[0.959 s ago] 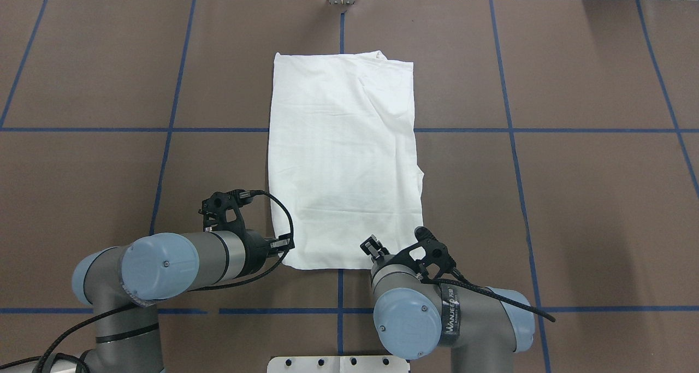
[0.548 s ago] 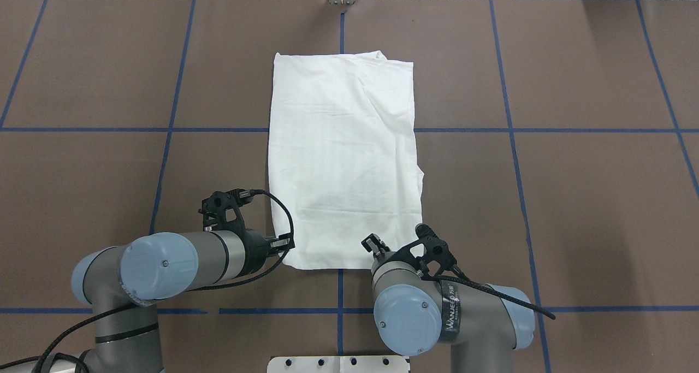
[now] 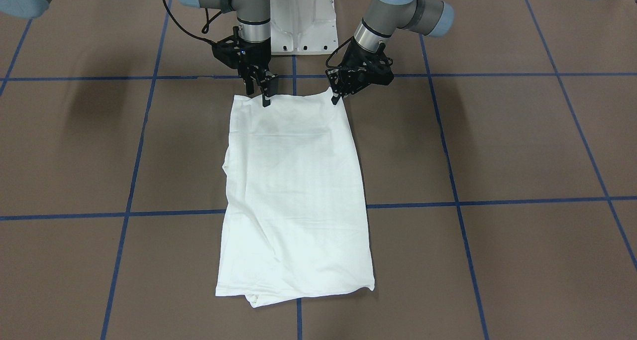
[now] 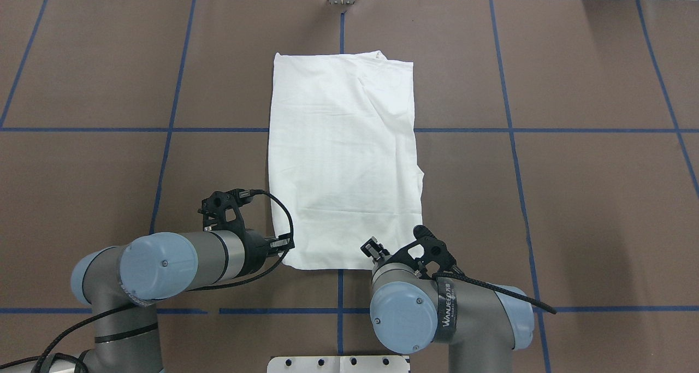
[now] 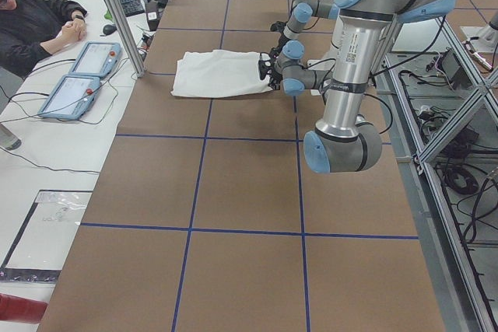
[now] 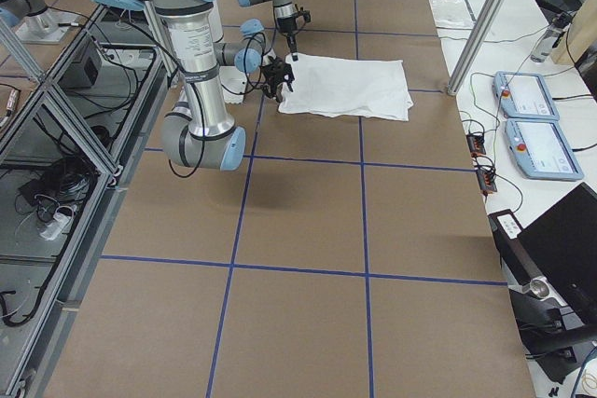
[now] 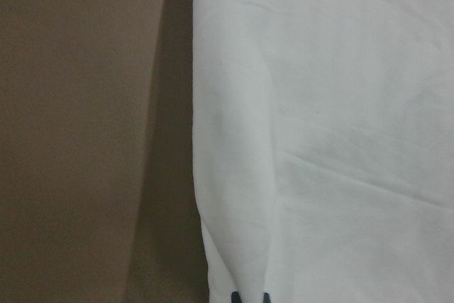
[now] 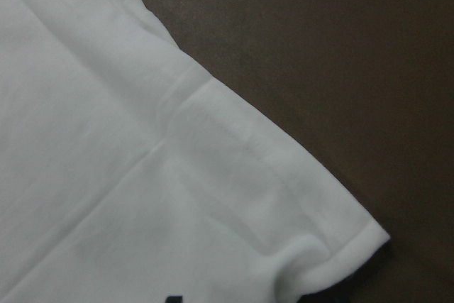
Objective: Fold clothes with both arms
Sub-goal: 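Lower both grippers and grasp the near-edge corners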
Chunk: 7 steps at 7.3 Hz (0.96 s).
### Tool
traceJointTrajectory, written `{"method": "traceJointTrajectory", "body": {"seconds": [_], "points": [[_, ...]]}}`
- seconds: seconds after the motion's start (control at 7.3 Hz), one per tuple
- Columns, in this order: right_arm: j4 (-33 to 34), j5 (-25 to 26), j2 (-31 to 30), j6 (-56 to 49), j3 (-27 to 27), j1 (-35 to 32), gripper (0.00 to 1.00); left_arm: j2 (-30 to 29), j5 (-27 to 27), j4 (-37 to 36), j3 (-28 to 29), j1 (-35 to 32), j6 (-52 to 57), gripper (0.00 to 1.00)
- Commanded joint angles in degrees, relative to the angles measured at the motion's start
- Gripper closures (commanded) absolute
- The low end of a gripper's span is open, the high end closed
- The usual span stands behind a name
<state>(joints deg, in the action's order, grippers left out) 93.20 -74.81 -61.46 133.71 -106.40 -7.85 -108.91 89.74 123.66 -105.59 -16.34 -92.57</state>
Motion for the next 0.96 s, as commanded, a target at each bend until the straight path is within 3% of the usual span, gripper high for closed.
{"method": "traceJointTrajectory", "body": {"seconds": [0.0, 0.82], "points": [[1.2, -0.2, 0.6, -0.1, 0.6, 0.3, 0.14, 0.0, 0.0, 0.0, -0.1, 0.0, 0.0, 1.0], [0.6, 0.2, 1.5, 0.8, 2.7, 0.3, 0.25, 0.0, 0.0, 0.0, -0.5, 0.0, 0.0, 1.0]]}}
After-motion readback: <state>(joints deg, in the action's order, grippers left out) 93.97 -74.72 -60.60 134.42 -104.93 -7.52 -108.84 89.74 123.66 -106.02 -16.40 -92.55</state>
